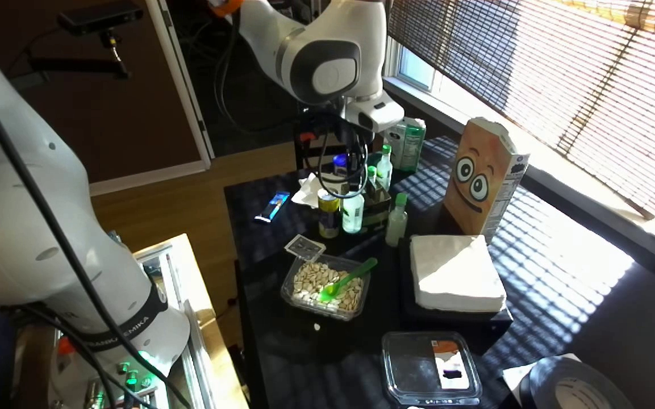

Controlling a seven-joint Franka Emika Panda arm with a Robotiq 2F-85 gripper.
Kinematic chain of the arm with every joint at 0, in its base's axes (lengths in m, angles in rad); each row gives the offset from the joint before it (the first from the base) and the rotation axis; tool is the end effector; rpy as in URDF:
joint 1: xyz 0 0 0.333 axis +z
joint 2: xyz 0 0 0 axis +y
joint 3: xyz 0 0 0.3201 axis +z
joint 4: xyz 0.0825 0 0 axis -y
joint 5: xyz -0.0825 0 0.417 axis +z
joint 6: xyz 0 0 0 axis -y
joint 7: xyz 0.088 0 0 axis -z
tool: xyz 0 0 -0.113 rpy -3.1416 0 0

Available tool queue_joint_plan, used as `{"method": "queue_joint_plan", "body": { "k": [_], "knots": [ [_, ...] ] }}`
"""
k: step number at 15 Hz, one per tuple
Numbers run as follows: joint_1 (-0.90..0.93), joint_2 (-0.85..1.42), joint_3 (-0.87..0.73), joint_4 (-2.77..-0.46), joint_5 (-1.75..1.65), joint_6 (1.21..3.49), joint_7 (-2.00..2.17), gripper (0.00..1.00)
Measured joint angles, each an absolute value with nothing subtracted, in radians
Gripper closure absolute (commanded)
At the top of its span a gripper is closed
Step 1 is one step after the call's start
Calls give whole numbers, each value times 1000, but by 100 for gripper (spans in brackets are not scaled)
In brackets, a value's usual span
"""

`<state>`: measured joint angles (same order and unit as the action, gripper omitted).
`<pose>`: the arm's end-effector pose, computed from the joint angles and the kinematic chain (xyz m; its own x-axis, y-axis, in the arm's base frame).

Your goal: Remove one bottle from the box and place it on the table.

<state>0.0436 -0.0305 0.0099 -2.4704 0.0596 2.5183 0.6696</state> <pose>0.5008 0.0265 0.2845 0.7866 -0.6163 0.0370 -0.6126 -0.7866 -0.0779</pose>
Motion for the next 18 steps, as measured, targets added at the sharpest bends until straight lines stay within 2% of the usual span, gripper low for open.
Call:
{"method": "queue_joint_plan", "body": {
  "k": [7, 18],
  "knots": [
    [23, 65, -2, -2500, 71, 2664, 670, 93],
    [31, 141, -18, -2493, 62, 2679, 718, 93]
  ]
}}
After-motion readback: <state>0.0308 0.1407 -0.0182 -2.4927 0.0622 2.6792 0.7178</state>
